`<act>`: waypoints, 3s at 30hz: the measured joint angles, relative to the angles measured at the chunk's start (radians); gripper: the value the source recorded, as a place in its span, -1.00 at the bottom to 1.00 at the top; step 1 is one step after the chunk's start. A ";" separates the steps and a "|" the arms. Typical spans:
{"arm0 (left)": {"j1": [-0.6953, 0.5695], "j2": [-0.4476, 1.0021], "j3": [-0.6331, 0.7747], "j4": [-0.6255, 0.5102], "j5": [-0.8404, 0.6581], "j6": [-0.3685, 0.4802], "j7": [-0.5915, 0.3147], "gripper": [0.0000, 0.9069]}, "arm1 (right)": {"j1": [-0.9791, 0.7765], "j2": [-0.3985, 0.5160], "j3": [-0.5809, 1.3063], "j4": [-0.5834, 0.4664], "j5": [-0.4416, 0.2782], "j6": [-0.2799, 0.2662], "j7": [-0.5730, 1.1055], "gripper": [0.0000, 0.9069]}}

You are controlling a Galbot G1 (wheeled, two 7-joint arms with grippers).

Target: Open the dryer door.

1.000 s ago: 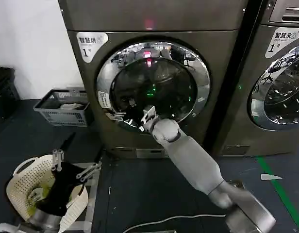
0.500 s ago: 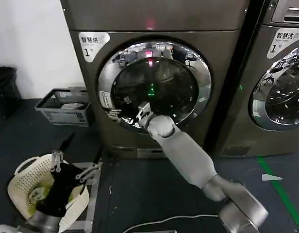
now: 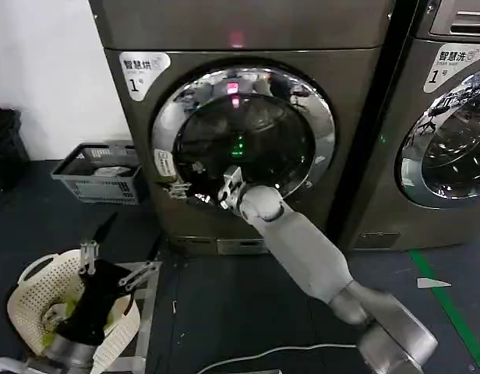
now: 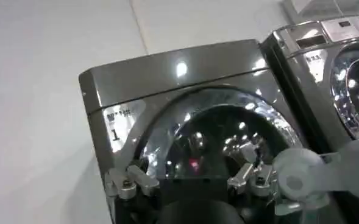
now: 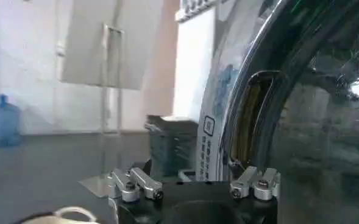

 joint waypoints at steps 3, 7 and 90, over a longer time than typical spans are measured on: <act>-0.014 0.003 -0.015 0.009 -0.022 0.010 -0.001 1.00 | 0.000 -0.018 -0.007 0.018 0.026 0.008 -0.027 1.00; -0.031 0.013 -0.039 0.025 -0.052 0.019 -0.003 1.00 | 0.005 -0.051 -0.031 0.047 0.064 0.033 -0.065 1.00; -0.612 0.219 0.628 0.367 -0.124 0.037 0.050 1.00 | -1.502 -0.155 1.945 0.799 -0.371 0.119 0.641 1.00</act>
